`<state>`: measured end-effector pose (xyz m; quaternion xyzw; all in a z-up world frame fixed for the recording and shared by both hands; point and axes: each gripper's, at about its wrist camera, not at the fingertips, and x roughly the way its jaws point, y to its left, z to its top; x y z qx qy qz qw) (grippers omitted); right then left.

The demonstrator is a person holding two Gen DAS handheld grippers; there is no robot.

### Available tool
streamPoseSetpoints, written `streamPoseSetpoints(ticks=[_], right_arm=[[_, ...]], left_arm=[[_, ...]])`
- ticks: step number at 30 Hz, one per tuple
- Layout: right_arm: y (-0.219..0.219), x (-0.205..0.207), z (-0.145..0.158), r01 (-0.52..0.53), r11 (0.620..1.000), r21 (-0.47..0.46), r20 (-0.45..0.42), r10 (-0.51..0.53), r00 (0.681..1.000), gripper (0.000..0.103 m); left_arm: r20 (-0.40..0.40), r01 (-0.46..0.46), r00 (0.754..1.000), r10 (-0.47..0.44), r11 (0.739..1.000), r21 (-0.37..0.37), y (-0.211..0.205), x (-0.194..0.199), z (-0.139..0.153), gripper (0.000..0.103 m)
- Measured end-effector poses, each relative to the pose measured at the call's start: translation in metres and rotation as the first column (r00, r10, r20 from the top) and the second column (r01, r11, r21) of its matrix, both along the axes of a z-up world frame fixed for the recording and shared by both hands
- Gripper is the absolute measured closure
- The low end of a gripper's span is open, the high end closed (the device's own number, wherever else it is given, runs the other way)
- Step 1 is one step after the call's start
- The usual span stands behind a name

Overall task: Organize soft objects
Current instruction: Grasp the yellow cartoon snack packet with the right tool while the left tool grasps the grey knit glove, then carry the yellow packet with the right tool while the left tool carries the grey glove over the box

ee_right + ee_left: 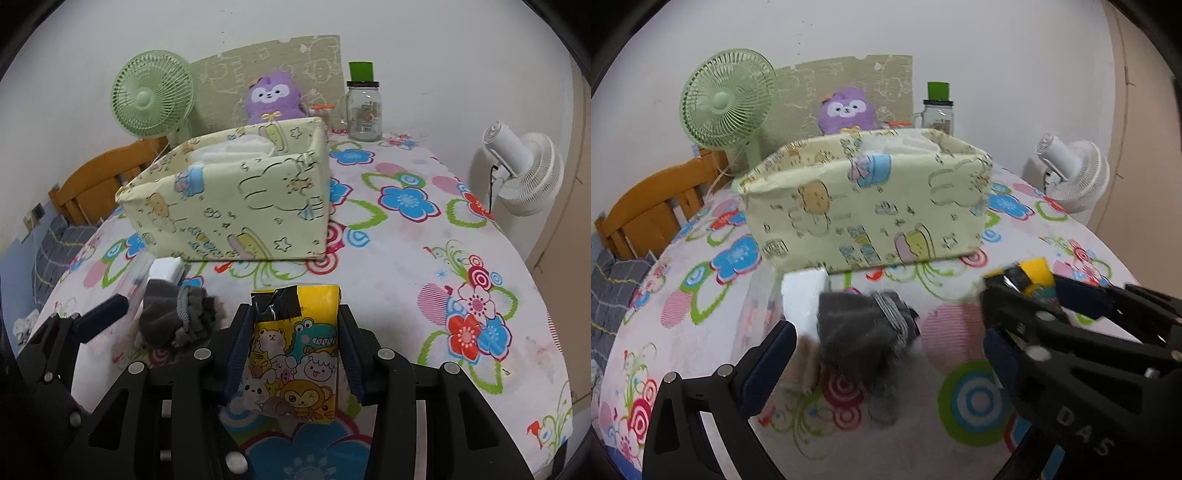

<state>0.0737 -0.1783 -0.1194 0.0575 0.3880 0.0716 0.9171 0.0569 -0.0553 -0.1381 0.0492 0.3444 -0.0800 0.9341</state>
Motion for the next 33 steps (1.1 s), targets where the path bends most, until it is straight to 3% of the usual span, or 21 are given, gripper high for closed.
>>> streamPoseSetpoints(ticks=[3,10,13,18,33], right_arm=[[-0.005,0.002,0.0,0.014,1.0,0.008,0.004,-0.014,1.0,0.055],[-0.009,0.006,-0.003,0.014,1.0,0.019,-0.006,-0.013,1.0,0.055],[-0.009,0.008,-0.005,0.008,1.0,0.02,-0.009,-0.008,1.0,0.055],[-0.009,0.008,-0.006,0.01,1.0,0.02,-0.01,-0.01,1.0,0.055],[0.0,-0.006,-0.003,0.007,1.0,0.028,0.002,-0.007,1.0,0.055]], left_arm=[[-0.003,-0.019,1.0,0.019,1.0,0.023,-0.001,0.009,0.0,0.005],[-0.09,-0.021,0.996,0.02,1.0,-0.015,0.002,0.027,-0.01,0.037],[-0.089,-0.022,0.996,0.022,1.0,0.005,-0.001,0.026,-0.014,0.04],[-0.096,-0.03,0.995,0.027,0.999,-0.023,0.002,0.024,-0.014,0.043],[-0.061,0.051,0.997,-0.052,0.998,-0.024,-0.006,-0.006,0.003,0.044]])
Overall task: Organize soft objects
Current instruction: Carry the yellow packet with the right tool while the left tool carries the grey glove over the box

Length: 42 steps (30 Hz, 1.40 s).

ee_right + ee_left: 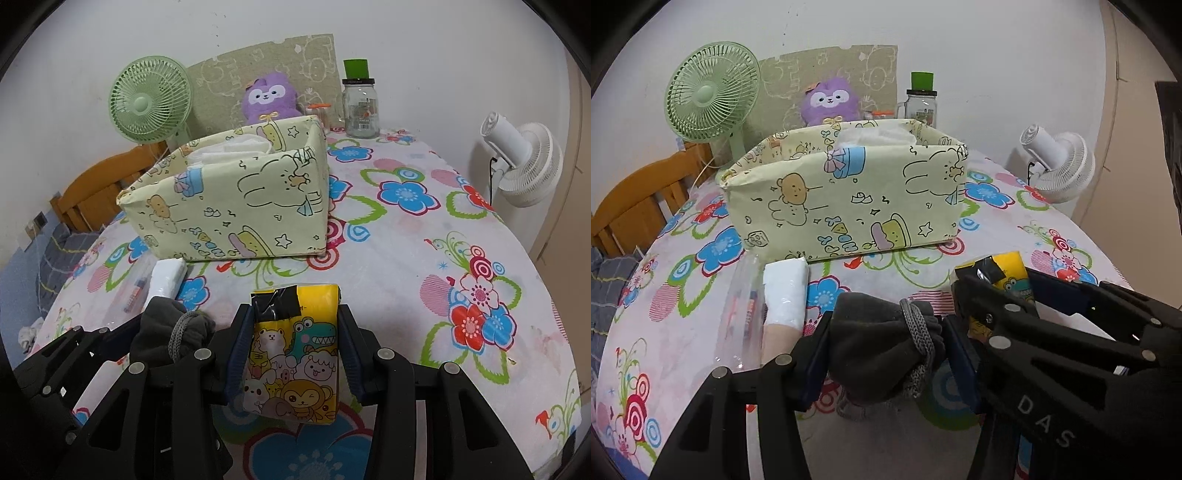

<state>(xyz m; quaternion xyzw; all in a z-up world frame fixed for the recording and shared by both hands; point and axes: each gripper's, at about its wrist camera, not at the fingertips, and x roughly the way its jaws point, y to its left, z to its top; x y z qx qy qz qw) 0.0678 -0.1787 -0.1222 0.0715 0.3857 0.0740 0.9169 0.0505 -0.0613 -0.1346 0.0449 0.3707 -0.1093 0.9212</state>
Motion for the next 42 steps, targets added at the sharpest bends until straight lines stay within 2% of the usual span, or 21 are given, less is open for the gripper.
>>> streamPoseSetpoints(ticks=[7,15,27,42], right_arm=[[0.005,-0.006,0.018,-0.007,1.0,-0.014,0.037,0.007,0.999,0.055],[0.012,-0.01,0.062,-0.018,0.999,-0.031,0.11,0.022,0.994,0.055],[0.019,-0.013,0.11,-0.02,0.998,-0.062,0.178,0.031,0.983,0.055],[0.023,0.005,0.161,-0.019,0.998,-0.055,0.238,0.031,0.971,0.055]], left_arm=[[0.023,-0.005,1.0,0.005,1.0,-0.003,0.004,-0.009,0.014,0.044],[0.098,0.003,0.995,-0.003,1.0,0.006,0.004,-0.016,0.055,0.044],[0.152,-0.001,0.988,0.003,1.0,-0.01,0.007,-0.019,0.1,0.044],[0.21,0.001,0.978,0.004,1.0,-0.023,0.013,-0.003,0.151,0.044]])
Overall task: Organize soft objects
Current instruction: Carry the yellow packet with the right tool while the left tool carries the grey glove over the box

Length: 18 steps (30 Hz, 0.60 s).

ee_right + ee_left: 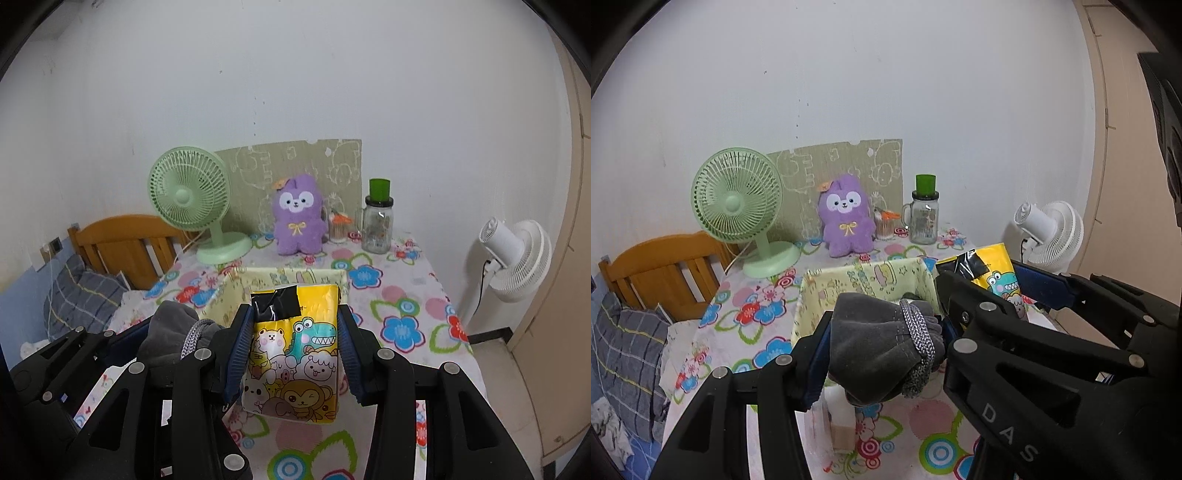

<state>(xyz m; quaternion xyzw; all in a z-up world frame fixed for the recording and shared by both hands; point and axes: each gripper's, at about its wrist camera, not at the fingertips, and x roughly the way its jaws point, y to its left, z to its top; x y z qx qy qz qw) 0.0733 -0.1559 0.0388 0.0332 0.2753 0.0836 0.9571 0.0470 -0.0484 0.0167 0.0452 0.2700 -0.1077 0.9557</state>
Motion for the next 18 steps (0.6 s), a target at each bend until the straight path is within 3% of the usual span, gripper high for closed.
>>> streamPoseSetpoints(ticks=[10,18], right_arm=[[0.004,0.025,0.011,0.006,1.0,0.009,0.013,-0.006,1.0,0.055],[0.005,0.062,-0.003,0.02,1.0,0.019,-0.036,-0.019,0.999,0.055]], left_arm=[[0.018,-0.003,1.0,0.002,1.0,0.006,0.004,0.022,0.016,0.044],[-0.02,0.007,1.0,-0.007,1.0,0.007,0.005,0.061,0.008,0.044]])
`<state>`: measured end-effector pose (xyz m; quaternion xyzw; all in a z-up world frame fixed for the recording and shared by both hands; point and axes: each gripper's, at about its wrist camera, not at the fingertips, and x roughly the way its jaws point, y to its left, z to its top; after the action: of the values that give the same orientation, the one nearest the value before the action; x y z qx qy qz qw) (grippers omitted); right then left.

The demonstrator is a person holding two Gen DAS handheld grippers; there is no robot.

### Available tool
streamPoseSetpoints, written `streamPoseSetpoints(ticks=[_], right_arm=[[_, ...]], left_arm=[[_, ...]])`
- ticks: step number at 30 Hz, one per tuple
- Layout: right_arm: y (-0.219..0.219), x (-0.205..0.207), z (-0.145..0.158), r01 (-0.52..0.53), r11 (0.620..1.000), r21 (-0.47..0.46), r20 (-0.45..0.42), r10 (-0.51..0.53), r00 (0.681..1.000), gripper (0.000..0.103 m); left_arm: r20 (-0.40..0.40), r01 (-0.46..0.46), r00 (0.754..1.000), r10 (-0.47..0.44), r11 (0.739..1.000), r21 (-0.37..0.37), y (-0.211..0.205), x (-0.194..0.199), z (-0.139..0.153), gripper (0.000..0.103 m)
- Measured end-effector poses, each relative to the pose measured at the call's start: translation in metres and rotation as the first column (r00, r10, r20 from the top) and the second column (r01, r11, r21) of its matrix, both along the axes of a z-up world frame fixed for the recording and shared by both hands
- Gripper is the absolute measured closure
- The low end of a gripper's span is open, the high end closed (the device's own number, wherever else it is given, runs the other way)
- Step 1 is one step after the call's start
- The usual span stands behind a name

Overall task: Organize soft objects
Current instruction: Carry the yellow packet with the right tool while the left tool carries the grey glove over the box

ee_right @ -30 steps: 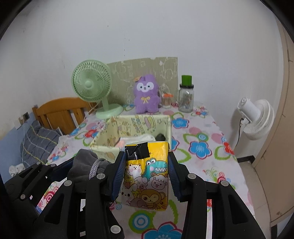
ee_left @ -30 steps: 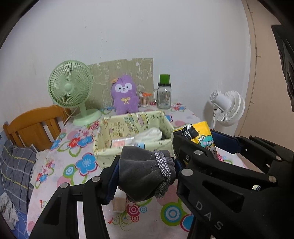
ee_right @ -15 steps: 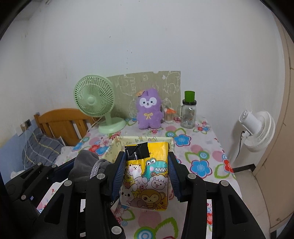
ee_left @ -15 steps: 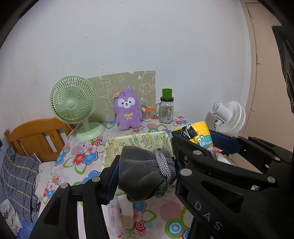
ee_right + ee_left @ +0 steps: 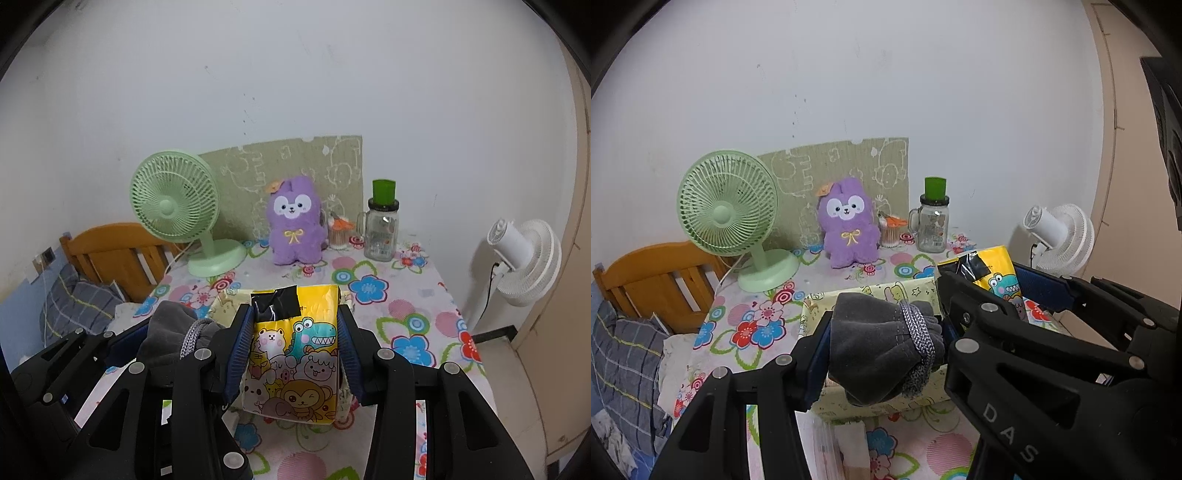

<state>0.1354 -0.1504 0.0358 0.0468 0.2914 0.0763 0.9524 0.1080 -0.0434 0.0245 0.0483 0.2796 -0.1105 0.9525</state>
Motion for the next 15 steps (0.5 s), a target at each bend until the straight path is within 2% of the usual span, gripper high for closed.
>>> streamPoseSetpoints(ticks=[15], right_arm=[[0.006,0.041,-0.027,-0.006,1.0,-0.01,-0.058,0.005,0.998,0.055]], left_arm=[[-0.081,-0.06,0.995,0.059,0.998,-0.013,0.013,0.062,-0.036,0.041]])
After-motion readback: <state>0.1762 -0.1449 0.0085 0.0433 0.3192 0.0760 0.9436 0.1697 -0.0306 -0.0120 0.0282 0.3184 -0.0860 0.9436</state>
